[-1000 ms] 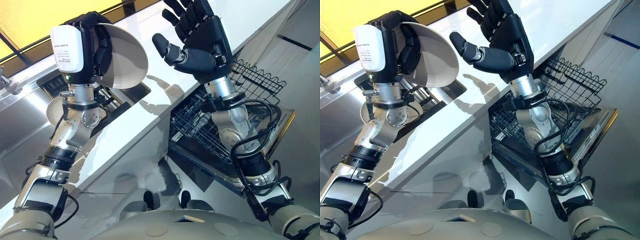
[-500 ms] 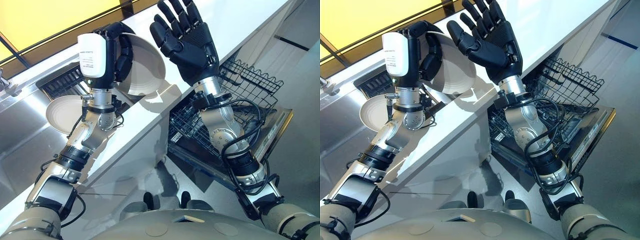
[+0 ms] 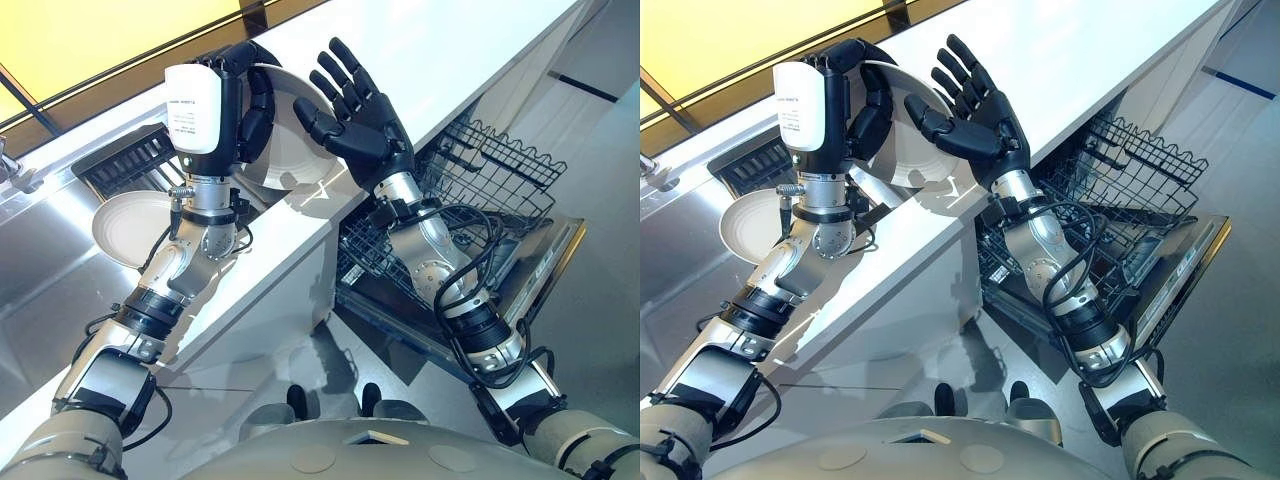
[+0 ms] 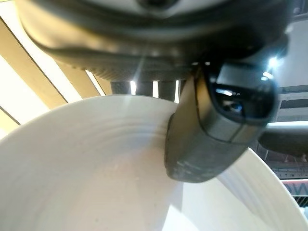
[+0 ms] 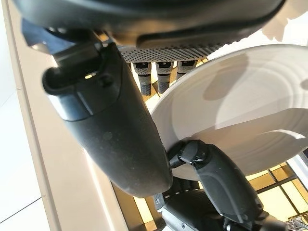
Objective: Pick up plates and place into dishwasher.
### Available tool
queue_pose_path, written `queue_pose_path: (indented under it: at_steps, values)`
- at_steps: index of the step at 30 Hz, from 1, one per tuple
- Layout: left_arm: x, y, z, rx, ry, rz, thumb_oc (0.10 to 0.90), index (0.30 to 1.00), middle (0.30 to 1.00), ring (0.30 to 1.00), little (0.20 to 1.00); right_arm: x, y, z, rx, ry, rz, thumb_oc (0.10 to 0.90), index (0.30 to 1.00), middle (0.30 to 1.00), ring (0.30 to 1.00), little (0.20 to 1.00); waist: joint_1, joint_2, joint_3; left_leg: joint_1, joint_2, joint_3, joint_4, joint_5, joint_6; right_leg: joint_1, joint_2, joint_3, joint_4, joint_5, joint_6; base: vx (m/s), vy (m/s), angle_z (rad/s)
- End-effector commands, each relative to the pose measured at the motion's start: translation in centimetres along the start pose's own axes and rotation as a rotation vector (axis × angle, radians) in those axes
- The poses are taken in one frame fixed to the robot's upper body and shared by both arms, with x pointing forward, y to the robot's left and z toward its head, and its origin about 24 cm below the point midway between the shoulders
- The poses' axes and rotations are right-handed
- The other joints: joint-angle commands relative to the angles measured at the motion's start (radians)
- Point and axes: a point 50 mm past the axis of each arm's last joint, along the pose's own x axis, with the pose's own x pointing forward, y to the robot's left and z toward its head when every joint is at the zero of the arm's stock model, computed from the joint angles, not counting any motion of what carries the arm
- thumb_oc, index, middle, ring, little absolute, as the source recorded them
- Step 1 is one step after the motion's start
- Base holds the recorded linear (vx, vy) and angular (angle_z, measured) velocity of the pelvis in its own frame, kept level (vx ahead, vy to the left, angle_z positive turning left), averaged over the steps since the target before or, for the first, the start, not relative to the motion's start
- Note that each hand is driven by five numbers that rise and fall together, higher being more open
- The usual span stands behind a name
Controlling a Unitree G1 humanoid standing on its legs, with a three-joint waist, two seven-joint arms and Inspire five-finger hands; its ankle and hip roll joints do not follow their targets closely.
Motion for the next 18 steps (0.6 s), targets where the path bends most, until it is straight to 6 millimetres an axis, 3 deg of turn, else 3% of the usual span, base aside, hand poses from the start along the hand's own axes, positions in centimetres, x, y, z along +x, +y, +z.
queue_pose_path:
  at_steps: [1,18]
  values:
    - [5.7,2.1,1.8,-0.02,-0.145,0.223,0.1,0.3,0.3,0.3,0.2,1.2,2.4,2.3,0.028,-0.156,0.086,0.8,0.9,0.9,0.9,0.9,0.007,0.004,-0.101,0.013,-0.025,-0.027,0.002,-0.14,0.013,-0.01,0.017,-0.027,0.063,-0.138,0.032,0.0,0.0,0.0]
    - [4.8,1.3,3.3,-0.127,-0.175,0.166,0.1,0.3,0.3,0.3,0.2,1.0,1.6,1.3,0.015,-0.117,0.038,0.8,0.9,0.9,0.9,0.9,0.01,0.004,-0.095,0.014,-0.026,-0.034,0.002,-0.139,0.014,-0.008,0.017,-0.029,0.061,-0.134,0.034,0.0,0.0,0.0]
